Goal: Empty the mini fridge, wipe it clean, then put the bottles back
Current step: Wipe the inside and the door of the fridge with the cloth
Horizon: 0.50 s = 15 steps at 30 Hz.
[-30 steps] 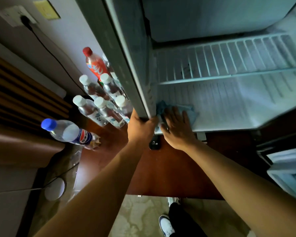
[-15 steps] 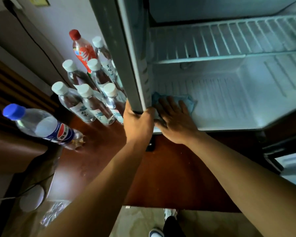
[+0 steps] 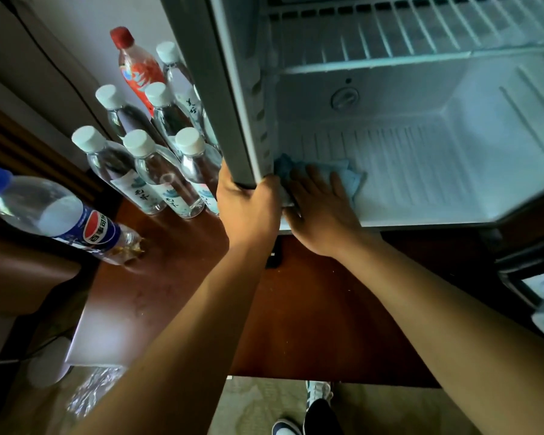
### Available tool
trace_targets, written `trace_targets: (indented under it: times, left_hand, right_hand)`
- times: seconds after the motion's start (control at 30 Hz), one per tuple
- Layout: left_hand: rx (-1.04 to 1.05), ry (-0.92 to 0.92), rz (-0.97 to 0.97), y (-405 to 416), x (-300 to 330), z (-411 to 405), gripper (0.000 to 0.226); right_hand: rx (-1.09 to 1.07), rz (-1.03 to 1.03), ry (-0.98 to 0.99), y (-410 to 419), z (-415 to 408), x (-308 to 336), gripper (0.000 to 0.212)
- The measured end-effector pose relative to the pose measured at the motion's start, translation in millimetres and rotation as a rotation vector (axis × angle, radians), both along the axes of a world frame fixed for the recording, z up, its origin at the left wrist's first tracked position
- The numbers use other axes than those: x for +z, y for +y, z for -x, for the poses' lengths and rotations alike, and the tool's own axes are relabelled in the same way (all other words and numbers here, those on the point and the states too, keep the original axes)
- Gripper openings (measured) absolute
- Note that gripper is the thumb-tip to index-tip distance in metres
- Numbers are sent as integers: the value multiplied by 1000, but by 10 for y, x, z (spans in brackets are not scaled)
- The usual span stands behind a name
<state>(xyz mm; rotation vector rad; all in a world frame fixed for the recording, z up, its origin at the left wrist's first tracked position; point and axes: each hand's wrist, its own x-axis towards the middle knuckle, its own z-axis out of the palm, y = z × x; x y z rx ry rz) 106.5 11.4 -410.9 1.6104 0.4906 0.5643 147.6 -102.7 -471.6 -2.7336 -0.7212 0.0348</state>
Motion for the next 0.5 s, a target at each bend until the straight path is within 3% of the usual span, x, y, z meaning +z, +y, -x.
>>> trace_targets:
  times: [0.2,0.33,0.5]
  left_hand:
    - [25,10,7,-10,-35,13,18]
    - [50,51,-29,-10,-57,-9,30]
    - [80,42,-9,-32,-67,-21,25]
  right_hand:
    - [-21,51,-28,6,154,-40,65]
    - [-11,84,-18,27,34,-67,67]
    - [3,96,-23,34,-142,-67,70]
